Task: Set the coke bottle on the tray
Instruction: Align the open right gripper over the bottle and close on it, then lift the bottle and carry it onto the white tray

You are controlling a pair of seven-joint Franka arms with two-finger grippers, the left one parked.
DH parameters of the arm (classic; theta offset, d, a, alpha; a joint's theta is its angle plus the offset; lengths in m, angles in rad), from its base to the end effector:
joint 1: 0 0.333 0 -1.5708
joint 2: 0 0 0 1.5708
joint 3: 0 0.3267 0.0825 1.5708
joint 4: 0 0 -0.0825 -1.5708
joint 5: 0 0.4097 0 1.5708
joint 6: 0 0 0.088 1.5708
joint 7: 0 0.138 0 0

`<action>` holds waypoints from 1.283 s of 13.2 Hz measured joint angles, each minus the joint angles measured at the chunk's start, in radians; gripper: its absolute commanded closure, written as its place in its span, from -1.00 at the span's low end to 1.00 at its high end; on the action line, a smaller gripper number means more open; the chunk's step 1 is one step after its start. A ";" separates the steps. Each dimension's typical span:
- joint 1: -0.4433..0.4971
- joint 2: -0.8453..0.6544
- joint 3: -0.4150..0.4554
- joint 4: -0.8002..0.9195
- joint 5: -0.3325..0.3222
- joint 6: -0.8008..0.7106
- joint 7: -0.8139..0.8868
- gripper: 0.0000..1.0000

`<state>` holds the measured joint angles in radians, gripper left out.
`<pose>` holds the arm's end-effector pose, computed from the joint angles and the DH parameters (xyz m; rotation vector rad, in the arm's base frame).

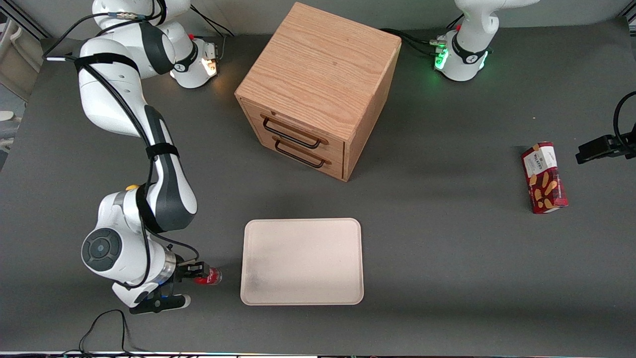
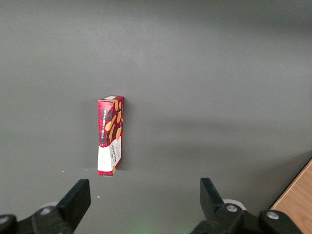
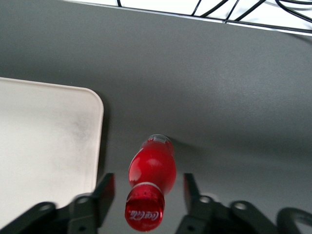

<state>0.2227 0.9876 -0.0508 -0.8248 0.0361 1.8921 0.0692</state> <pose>0.8182 0.1636 0.2960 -3.1307 -0.1836 -0.1267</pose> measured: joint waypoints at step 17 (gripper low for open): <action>-0.003 -0.220 -0.006 0.028 -0.001 -0.209 -0.008 1.00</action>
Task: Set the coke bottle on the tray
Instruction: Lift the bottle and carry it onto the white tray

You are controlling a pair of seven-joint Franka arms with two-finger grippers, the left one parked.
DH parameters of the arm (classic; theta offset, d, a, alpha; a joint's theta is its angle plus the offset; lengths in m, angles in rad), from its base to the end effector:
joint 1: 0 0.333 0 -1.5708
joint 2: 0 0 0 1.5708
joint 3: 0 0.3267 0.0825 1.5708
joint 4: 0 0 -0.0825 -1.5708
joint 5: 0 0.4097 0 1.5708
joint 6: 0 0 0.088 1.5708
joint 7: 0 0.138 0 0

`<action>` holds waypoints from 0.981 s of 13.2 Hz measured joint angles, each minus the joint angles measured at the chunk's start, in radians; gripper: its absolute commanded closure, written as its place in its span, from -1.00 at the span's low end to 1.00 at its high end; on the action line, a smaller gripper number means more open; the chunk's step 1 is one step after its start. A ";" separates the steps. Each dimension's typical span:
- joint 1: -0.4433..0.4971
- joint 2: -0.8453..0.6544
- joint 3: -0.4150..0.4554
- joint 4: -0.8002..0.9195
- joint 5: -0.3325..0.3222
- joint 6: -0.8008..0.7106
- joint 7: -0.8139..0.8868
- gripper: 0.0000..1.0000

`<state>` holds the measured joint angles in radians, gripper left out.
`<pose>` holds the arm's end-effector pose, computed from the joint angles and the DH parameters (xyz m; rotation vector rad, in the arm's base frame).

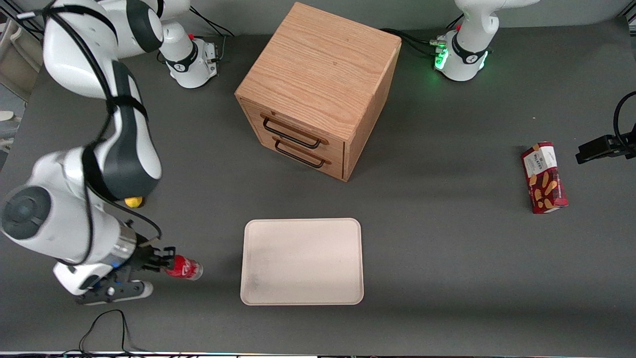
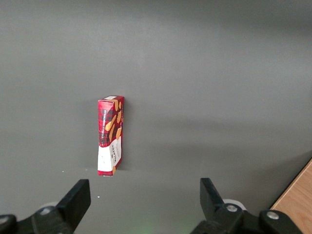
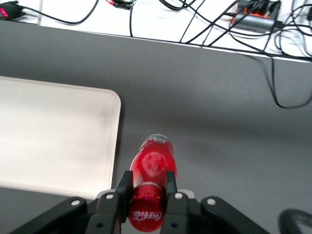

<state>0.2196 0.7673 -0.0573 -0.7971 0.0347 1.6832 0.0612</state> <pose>0.7845 0.1514 0.4699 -3.1213 -0.1839 -0.1868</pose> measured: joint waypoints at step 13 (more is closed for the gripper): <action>0.113 -0.133 0.011 -0.015 0.000 -0.096 0.042 1.00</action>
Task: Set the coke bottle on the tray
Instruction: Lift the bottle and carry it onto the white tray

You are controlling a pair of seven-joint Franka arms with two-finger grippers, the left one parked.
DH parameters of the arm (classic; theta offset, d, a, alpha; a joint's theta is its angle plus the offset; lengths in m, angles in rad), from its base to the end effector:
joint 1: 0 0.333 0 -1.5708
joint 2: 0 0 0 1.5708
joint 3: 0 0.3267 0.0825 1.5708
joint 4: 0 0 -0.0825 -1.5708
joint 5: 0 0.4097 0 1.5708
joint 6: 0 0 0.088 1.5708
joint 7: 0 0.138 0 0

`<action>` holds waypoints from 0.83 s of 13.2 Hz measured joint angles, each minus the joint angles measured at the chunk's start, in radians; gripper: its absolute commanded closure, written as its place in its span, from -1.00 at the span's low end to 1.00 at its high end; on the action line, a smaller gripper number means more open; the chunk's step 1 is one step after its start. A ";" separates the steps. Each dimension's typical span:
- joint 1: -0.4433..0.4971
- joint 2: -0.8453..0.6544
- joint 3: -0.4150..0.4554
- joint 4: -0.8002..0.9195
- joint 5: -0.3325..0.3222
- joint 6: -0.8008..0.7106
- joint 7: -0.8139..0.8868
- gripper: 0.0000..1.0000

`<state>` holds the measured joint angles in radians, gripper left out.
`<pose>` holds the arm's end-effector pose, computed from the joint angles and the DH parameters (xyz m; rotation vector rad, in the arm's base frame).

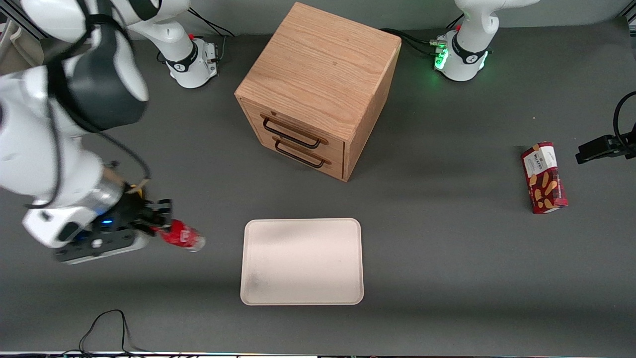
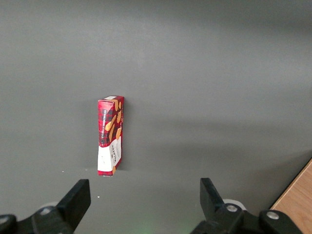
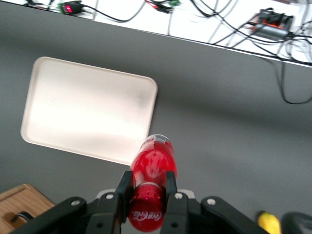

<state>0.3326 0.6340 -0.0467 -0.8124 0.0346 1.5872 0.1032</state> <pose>0.7266 0.2321 0.5560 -3.0847 -0.3027 -0.2128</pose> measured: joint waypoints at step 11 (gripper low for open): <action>0.081 0.132 -0.005 -0.024 -0.001 0.191 0.097 1.00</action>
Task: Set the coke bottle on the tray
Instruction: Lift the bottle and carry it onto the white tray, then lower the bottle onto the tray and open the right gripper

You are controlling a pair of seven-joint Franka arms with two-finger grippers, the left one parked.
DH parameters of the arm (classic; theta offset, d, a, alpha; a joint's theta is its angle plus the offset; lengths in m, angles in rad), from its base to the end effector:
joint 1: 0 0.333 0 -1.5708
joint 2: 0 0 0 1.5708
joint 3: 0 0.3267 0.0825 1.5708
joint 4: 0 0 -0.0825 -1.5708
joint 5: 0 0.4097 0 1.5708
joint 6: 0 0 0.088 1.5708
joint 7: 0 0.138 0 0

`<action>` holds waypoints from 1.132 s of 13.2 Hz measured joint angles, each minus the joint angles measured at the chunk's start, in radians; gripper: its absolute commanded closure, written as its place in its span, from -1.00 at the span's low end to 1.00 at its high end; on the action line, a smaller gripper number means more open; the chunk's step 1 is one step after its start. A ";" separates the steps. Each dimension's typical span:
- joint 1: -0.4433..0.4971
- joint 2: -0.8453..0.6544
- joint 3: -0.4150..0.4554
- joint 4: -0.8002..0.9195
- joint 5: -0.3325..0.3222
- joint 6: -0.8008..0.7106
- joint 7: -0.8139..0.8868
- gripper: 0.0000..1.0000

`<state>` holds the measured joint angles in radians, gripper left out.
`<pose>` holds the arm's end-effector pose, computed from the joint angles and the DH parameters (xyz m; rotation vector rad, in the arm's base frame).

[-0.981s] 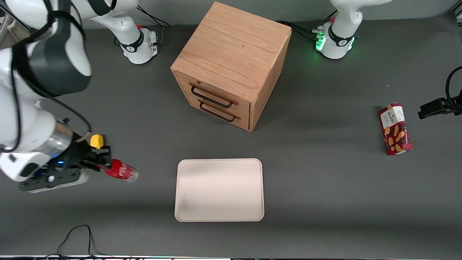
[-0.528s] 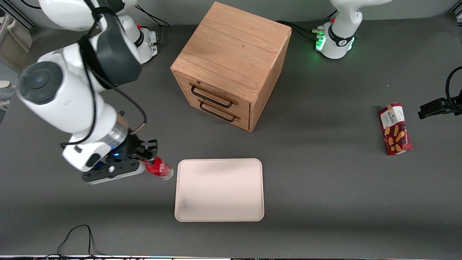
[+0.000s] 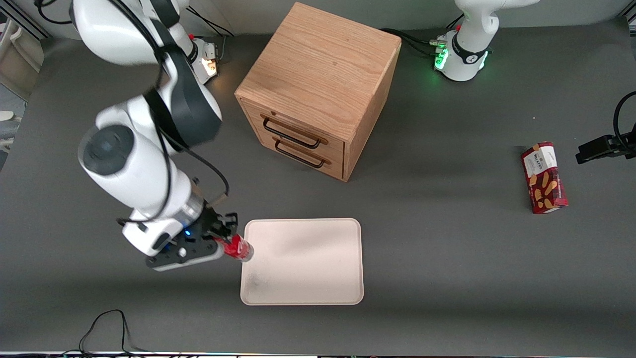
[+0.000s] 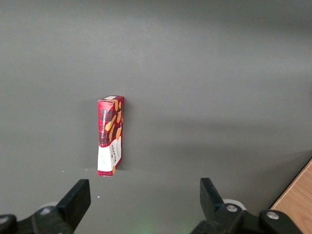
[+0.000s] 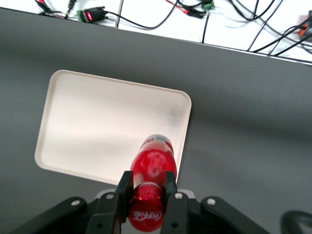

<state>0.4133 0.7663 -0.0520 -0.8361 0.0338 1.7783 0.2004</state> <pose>0.7492 0.3048 0.4606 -3.0708 -0.2687 -0.2627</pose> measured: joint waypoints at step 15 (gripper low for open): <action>-0.019 0.211 -0.011 -0.015 0.000 0.250 0.000 1.00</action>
<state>0.3947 0.9776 -0.0626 -0.8508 0.0339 2.0283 0.2006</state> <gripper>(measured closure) 0.692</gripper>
